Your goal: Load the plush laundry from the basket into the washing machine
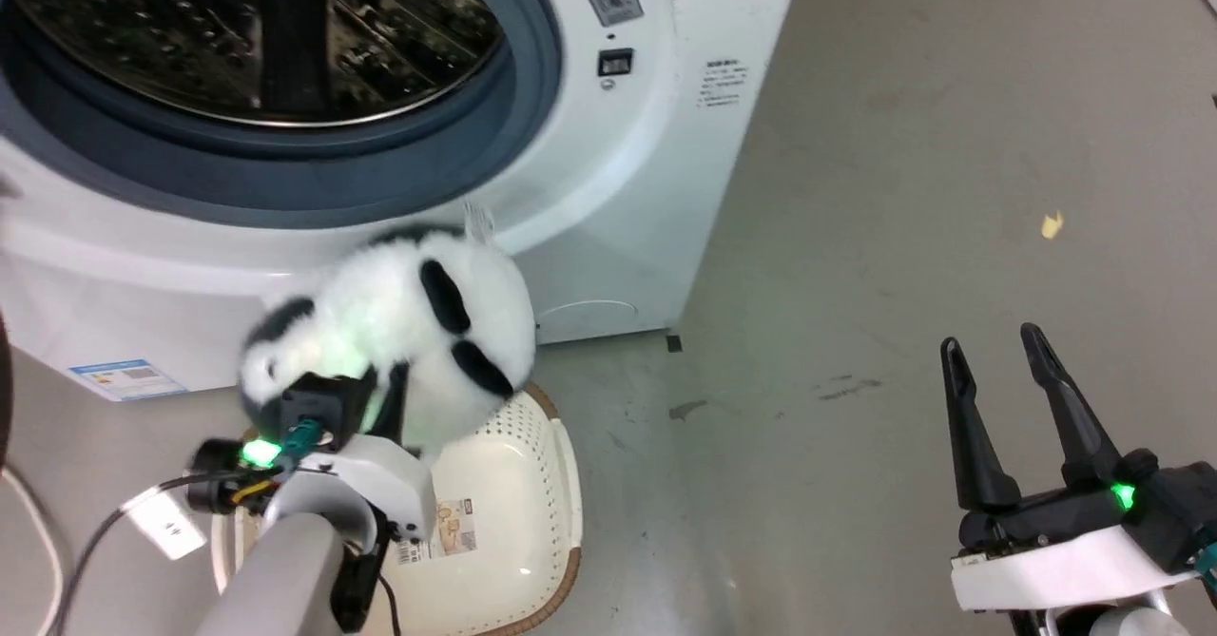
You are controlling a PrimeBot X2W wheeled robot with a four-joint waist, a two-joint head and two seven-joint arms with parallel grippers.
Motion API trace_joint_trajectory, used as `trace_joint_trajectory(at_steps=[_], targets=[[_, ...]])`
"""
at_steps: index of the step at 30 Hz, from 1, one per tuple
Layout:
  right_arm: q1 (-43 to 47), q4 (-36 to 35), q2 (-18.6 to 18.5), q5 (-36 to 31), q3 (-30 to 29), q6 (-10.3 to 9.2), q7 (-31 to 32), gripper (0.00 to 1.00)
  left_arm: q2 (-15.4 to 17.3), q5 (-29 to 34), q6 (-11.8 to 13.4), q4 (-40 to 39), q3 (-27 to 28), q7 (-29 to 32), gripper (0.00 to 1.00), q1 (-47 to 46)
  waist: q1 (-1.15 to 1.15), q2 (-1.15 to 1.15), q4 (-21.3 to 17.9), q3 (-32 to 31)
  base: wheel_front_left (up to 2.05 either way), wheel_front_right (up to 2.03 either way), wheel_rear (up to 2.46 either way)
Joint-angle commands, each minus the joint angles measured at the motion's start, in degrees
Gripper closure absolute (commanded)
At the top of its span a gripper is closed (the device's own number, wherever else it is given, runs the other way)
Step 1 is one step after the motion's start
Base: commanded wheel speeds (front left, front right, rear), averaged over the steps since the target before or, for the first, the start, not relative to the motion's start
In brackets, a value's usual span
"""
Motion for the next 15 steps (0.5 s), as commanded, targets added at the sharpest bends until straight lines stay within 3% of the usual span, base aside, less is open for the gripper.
trace_joint_trajectory(at_steps=[1,9,15], targets=[[0.60,-0.39,0.00,-0.34,0.07,-0.05,-0.25,0.00,0.75,0.62,0.94,-3.42,0.73,-0.38,1.00,1.17,0.01,0.00,0.25,-0.15,0.00,0.00,0.00],[-0.33,-1.33,0.00,0.26,0.49,-0.05,-0.25,0.00,5.23,3.76,6.15,-25.08,5.25,-0.38,1.00,3.03,0.01,0.00,-1.07,3.63,0.00,0.00,0.00],[-2.97,-1.51,0.00,1.53,1.48,-0.05,-0.25,0.00,9.81,3.92,6.40,-32.17,8.34,5.21,1.00,-5.43,0.01,0.00,-3.28,10.25,0.00,0.00,0.00]])
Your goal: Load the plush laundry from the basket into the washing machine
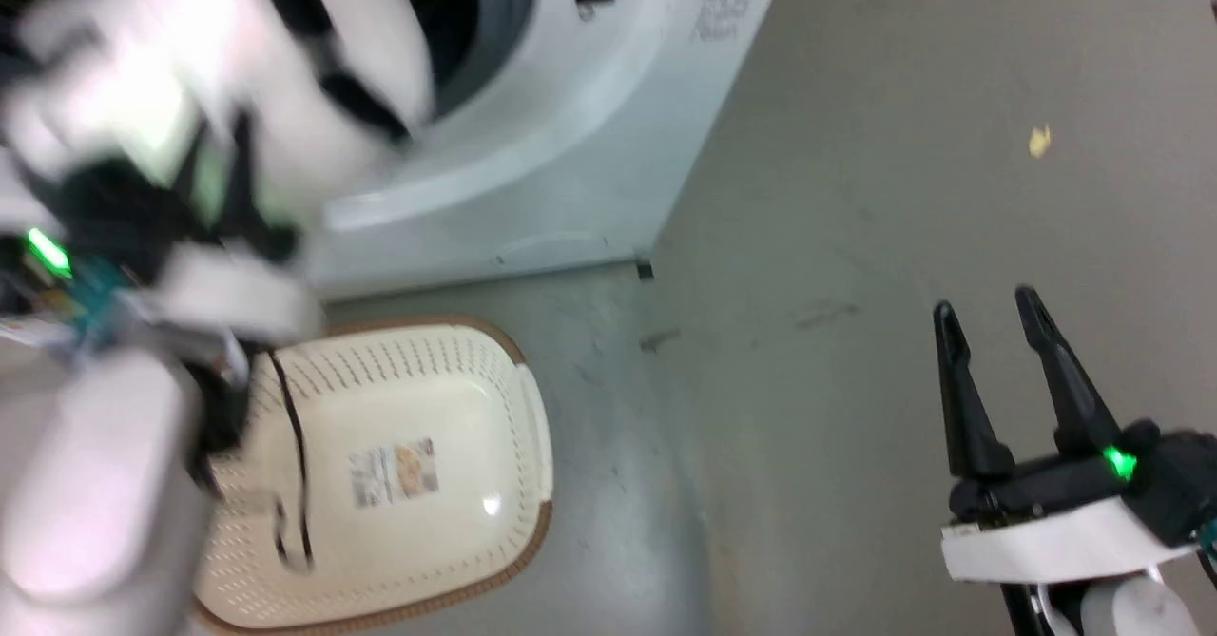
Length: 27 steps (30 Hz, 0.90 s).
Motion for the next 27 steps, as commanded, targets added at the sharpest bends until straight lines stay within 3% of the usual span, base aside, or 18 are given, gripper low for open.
trace_joint_trajectory(at_steps=[1,10,18,27], targets=[[-1.52,-0.24,0.00,0.40,0.56,-0.05,-0.25,0.00,0.79,-0.56,-0.20,-1.12,1.25,1.33,1.00,-4.02,-0.01,0.00,-2.06,4.19,0.00,0.00,0.00],[-6.79,-1.42,0.00,5.46,1.26,-0.05,-0.25,0.00,7.03,1.17,-3.62,3.76,2.22,11.23,1.00,-28.34,-0.01,0.00,-7.02,15.87,0.00,0.00,0.00],[-8.89,-1.38,0.00,9.14,2.51,-0.05,-0.25,0.00,9.61,5.83,-6.78,22.00,-1.39,17.06,1.00,-47.21,-0.01,0.00,-10.50,22.49,0.00,0.00,0.00],[-10.40,-1.49,0.00,10.64,3.20,-0.05,-0.25,0.00,10.25,9.03,-8.77,37.66,-5.04,19.04,1.00,-56.12,-0.01,0.00,-11.86,25.39,0.00,0.00,0.00]])
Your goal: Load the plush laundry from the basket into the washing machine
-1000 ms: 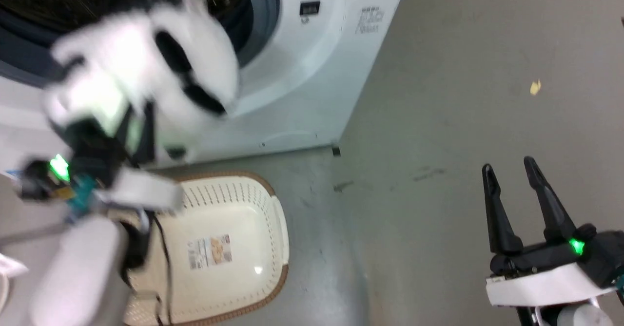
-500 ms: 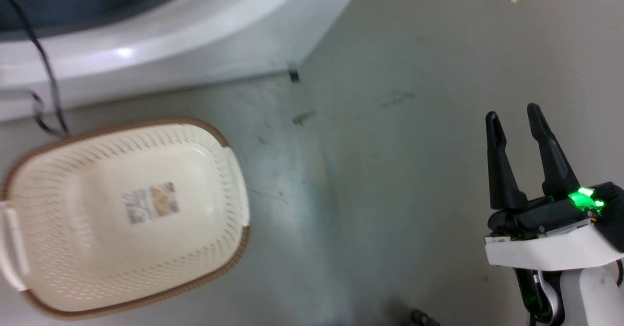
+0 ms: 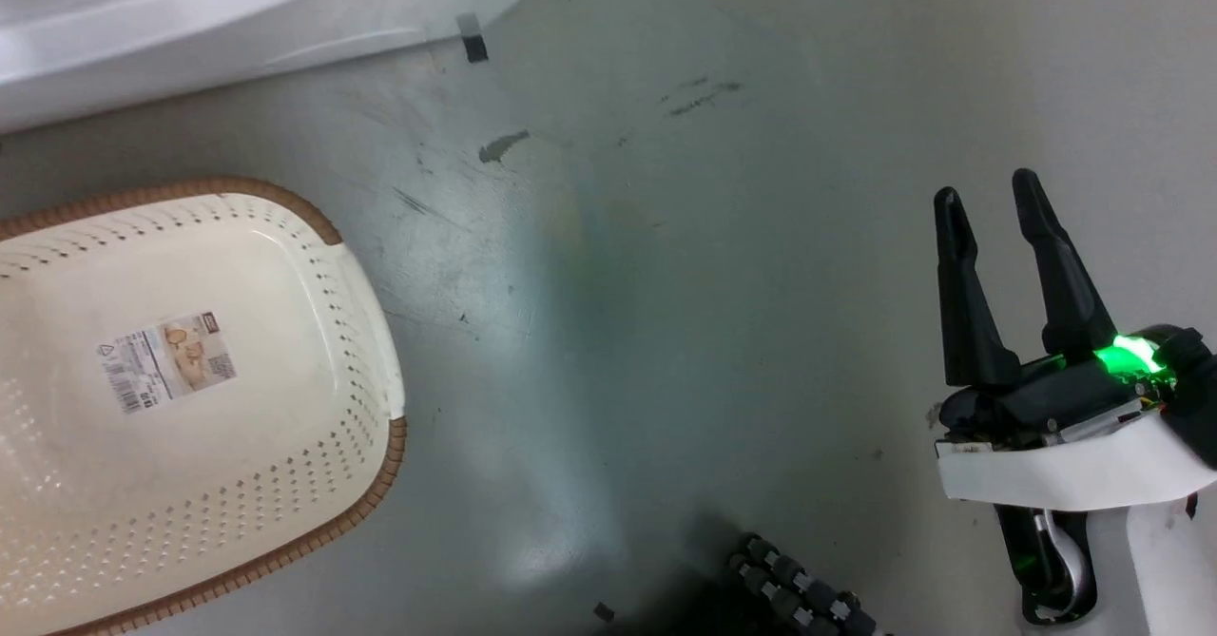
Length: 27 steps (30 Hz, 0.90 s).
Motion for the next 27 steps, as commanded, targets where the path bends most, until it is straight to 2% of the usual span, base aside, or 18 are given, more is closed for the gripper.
trace_joint_trajectory(at_steps=[1,4,5,6,13,14,18,21,27], targets=[[-0.90,-0.23,0.00,0.50,-0.14,-0.05,-0.25,0.00,0.06,0.60,-0.27,1.70,-0.50,-0.57,1.00,-1.80,-0.01,0.00,-0.15,0.41,0.00,0.00,0.00],[-1.17,-0.03,0.00,0.15,-0.39,-0.05,-0.25,0.00,-0.73,0.68,-0.47,4.44,-1.11,-1.96,1.00,-2.81,-0.01,0.00,0.33,0.21,0.00,0.00,0.00],[-1.29,0.04,0.00,-0.01,-0.53,-0.05,-0.25,0.00,-1.00,0.74,-0.06,5.10,-1.16,-3.15,0.07,-2.95,-0.01,0.00,0.55,-0.11,0.00,0.00,0.00],[-1.38,0.03,0.00,-0.19,-0.70,-0.05,-0.25,0.00,-1.30,0.75,0.10,5.93,-1.31,-4.01,0.00,-2.88,-0.01,0.00,0.78,-0.57,0.00,0.00,0.00],[-0.75,-0.28,0.00,-3.44,-3.54,-0.05,-0.25,0.00,-4.41,-1.12,-0.57,10.25,-1.76,-13.02,0.00,2.17,-0.01,0.00,3.85,-7.85,0.00,0.00,0.00],[0.13,-0.38,0.00,-5.43,-5.53,-0.05,-0.25,0.00,-7.00,-3.65,-0.26,11.39,-0.55,-18.49,0.00,6.83,-0.01,0.00,6.10,-12.81,0.00,0.00,0.00],[1.76,-0.86,0.00,-7.68,-7.45,-0.05,-0.25,0.00,-9.82,-6.62,0.15,10.66,1.15,-23.77,0.00,14.50,-0.01,0.00,8.85,-20.00,0.00,0.00,0.00],[4.08,-0.93,0.00,-9.16,-8.72,-0.05,-0.25,0.00,-12.24,-8.23,0.49,7.11,2.14,-24.80,0.00,22.01,-0.01,0.00,11.49,-25.50,0.00,0.00,0.00],[8.19,-0.66,-0.01,-11.71,-8.84,-0.05,-0.25,0.00,-16.67,-8.55,2.00,-9.96,3.69,-24.92,0.00,40.81,-0.01,0.00,17.21,-34.62,0.00,0.00,0.00]])
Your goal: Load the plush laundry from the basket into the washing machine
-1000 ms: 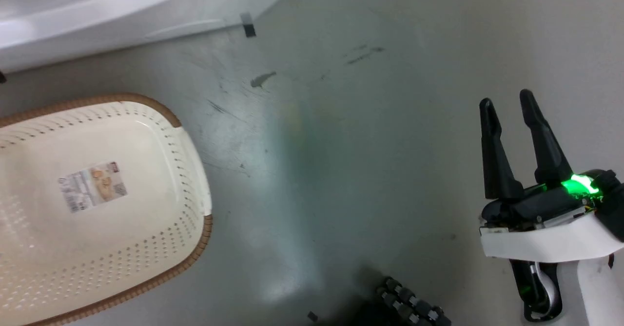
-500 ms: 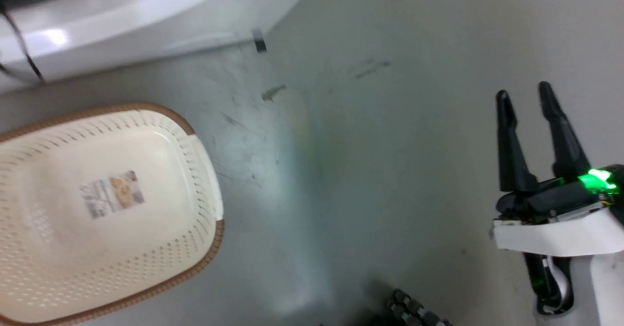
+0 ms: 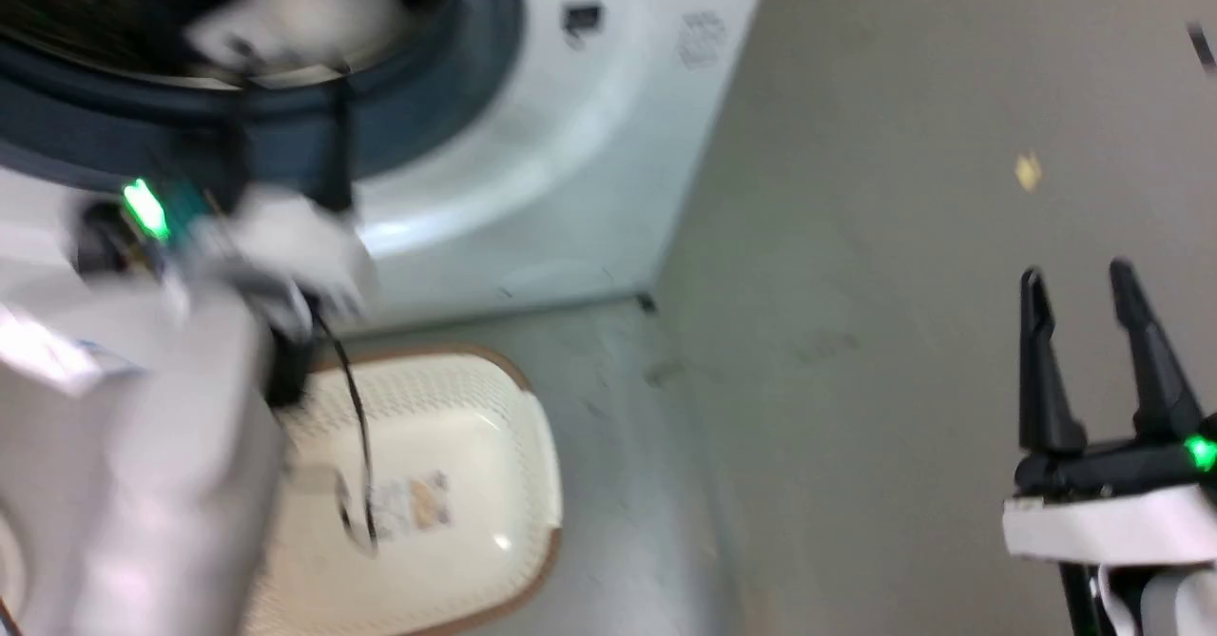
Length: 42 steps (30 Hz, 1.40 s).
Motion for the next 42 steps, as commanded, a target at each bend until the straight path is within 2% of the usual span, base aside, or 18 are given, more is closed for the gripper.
trace_joint_trajectory(at_steps=[1,8,16,24,28,29,42], targets=[[1.07,0.08,-0.04,-0.53,0.00,-0.05,-0.25,0.00,-0.49,0.20,0.41,-2.04,0.02,-0.28,0.00,3.70,0.02,0.00,7.09,-8.16,0.00,0.00,0.00],[5.03,0.89,-0.21,-1.85,0.90,-0.05,-0.25,0.00,-3.53,0.40,2.81,-16.21,1.61,-0.29,0.00,22.13,0.02,0.00,11.82,-14.41,0.00,0.00,0.00],[9.35,3.30,-0.79,-2.99,3.07,-0.05,-0.25,0.00,-7.66,1.23,6.34,-26.84,4.67,-0.30,0.00,37.98,0.02,0.00,14.85,-18.05,0.00,0.00,0.00],[10.62,5.78,-0.61,-3.57,4.54,-0.05,-0.25,0.00,-9.87,5.06,5.94,-29.86,5.75,-0.30,0.00,45.91,0.02,0.00,16.09,-19.55,0.00,0.00,0.00],[10.82,6.24,-0.45,-3.69,4.75,-0.05,-0.25,0.00,-10.07,7.23,4.60,-29.67,4.96,-0.30,0.00,46.59,0.02,0.00,16.28,-19.64,0.00,0.00,0.00],[9.98,6.11,-0.55,-3.37,4.66,0.00,0.04,1.00,-9.85,7.11,4.72,-29.54,5.11,0.05,1.00,45.91,0.02,0.00,16.29,-19.64,0.00,0.00,0.00],[9.69,6.16,-0.50,-3.81,4.67,0.00,1.23,1.00,-10.20,7.91,4.21,-29.80,5.79,1.26,1.00,45.70,0.03,0.00,16.27,-19.65,0.00,0.00,0.00]])
